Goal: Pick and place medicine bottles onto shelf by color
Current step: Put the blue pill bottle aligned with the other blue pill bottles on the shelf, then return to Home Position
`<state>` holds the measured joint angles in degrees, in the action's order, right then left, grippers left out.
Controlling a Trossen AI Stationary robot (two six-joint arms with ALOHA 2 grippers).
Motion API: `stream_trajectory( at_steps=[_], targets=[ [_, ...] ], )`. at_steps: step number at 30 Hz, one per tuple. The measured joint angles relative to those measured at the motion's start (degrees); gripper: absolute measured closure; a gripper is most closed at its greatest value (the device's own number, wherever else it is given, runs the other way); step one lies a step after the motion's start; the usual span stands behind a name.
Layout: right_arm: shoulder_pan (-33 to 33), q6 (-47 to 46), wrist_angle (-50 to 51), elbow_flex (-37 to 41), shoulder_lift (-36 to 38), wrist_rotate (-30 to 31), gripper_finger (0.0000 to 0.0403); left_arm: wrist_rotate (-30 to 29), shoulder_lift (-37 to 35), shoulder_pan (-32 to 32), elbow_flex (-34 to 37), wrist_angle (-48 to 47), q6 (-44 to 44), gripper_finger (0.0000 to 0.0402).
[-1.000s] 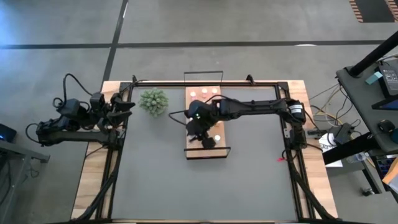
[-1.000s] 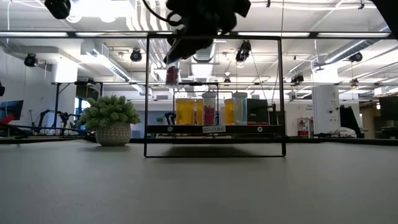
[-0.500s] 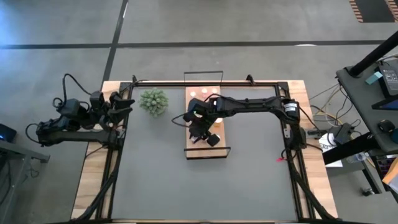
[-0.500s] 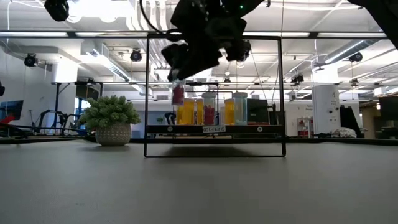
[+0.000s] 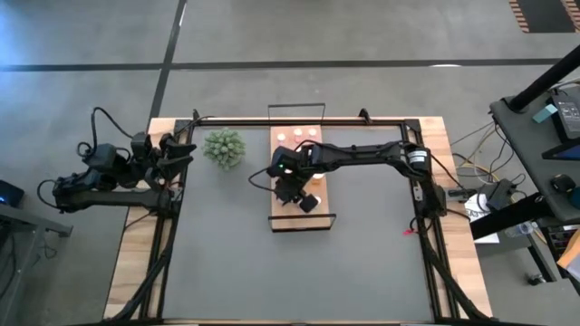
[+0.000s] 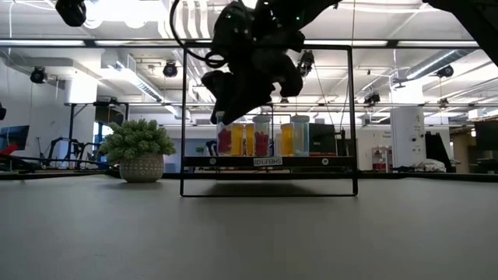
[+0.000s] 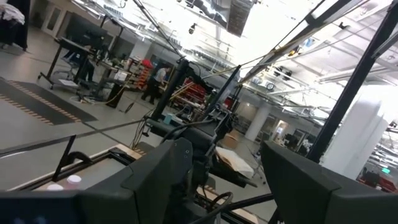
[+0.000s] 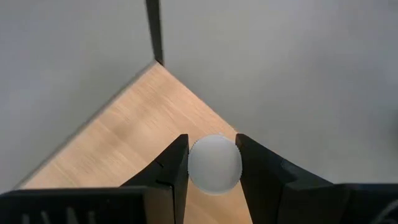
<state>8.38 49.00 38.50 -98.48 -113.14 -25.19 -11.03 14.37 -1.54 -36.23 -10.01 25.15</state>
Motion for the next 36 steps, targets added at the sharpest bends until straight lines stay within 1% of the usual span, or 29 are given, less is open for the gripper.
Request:
stream_trajectory(
  at_steps=[6, 10, 14, 20, 28, 36],
  targets=[
    [-0.1, 0.7, 0.2, 0.1, -0.2, 4.4, 0.0296, 0.0, 0.0, 0.0, 0.0, 0.0, 0.0, 0.0178],
    [-0.4, -0.1, 0.2, 0.1, -0.2, 4.4, 0.0296, 0.0, 0.0, 0.0, 0.0, 0.0, 0.0, 0.0178],
    [-0.6, -2.8, 0.1, -0.3, -0.2, 4.4, 0.0294, 0.0, 0.0, 0.0, 0.0, 0.0, 0.0, 0.0178],
    [-0.6, -5.8, 0.2, -0.3, -0.2, 4.4, 0.0266, 0.0, 0.0, 0.0, 0.0, 0.0, 0.0, 0.0178],
    [-0.6, -6.0, 0.2, -0.3, -0.2, 4.4, 0.0231, 0.0, 0.0, 0.0, 0.0, 0.0, 0.0, 0.0178],
    [-0.6, -6.0, 3.4, -2.7, 2.8, 4.4, 0.0221, 0.0, 0.0, 0.0, 0.0, 0.0, 0.0, 0.0178]
  ],
)
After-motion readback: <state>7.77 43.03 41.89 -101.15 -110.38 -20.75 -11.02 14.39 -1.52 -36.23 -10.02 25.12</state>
